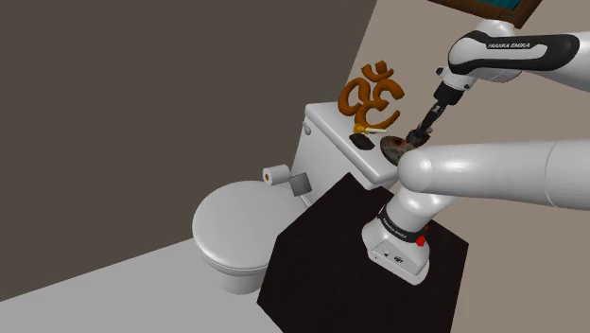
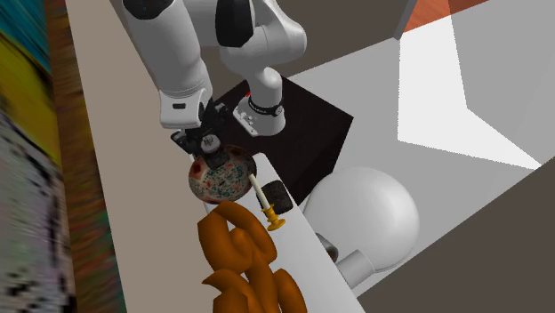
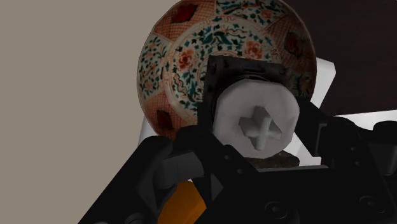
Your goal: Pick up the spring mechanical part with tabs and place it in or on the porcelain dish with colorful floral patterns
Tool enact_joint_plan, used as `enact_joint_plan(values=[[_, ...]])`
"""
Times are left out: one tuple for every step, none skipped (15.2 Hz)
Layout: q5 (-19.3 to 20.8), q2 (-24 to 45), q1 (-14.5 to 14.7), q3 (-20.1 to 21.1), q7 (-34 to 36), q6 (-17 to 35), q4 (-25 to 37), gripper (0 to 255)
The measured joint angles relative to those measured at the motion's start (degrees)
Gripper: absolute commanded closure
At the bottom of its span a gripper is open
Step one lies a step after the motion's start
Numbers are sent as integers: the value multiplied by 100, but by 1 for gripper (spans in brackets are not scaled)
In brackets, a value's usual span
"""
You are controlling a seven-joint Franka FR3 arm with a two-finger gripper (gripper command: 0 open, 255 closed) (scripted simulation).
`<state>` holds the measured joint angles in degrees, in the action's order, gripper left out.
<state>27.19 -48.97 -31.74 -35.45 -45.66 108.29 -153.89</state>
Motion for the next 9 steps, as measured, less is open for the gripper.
enact_joint_plan(values=[[35, 14, -14, -39, -6, 68, -54, 255], [63, 34, -20, -69, 5, 147, -115, 255], [94, 53, -28, -103, 10, 224, -175, 255], [129, 79, -39, -146, 5, 302, -224, 255], [166, 128, -37, -195, 13, 408, -283, 255], [199, 150, -48, -232, 12, 481, -333, 255], [236, 204, -47, -287, 11, 582, -378, 255], [264, 233, -51, -320, 17, 658, -425, 255], [302, 250, -68, -356, 21, 737, -490, 255]])
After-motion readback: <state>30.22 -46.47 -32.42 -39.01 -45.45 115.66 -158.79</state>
